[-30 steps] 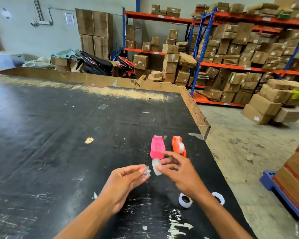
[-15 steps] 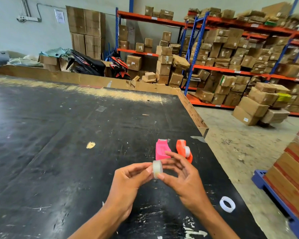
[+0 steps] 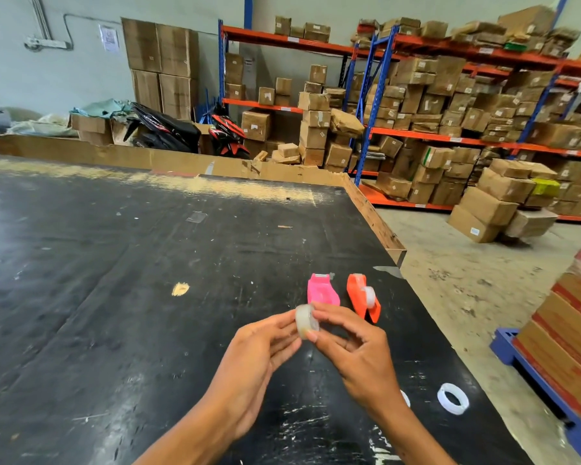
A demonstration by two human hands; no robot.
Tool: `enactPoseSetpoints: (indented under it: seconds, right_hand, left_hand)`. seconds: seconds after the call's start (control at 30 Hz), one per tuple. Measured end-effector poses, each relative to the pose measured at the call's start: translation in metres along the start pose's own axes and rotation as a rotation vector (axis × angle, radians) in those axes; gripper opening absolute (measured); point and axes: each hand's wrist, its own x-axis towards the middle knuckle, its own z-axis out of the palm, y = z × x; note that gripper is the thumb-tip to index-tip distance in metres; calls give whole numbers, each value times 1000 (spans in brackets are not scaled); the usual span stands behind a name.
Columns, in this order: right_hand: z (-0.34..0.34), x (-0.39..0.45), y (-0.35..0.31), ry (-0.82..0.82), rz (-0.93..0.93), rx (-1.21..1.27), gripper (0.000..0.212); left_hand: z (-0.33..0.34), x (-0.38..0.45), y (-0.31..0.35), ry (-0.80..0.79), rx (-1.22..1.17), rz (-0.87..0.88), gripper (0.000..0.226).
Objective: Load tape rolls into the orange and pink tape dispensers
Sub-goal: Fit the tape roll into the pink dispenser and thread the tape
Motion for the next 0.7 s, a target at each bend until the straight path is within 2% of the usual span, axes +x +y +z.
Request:
enactPoseSetpoints:
  seconds: [0.2,0.3,0.37,0.47,0.57,0.7]
  right_hand:
    - [8,2,11,42,-2,-36,32]
    - [9,7,14,53,-29,-225,29]
    - [9,15,14,92,-22,-351,23]
    - [10,36,12,161,68,-388,6]
    - [5,55,12,166,126,-394,13]
    - [-9,79,17,135,157,-566,18]
  left_hand:
    - [0,7,2,8,36,-7,50]
    - [-3,16,0,-27,154,3,57]
    - [-1,24,2,-36,230,45,64]
    - [5,39,2,-96,333,108,71]
    - [7,58,-4,-121,369,128,68]
    - [3,91,-16,-126,398,136,63]
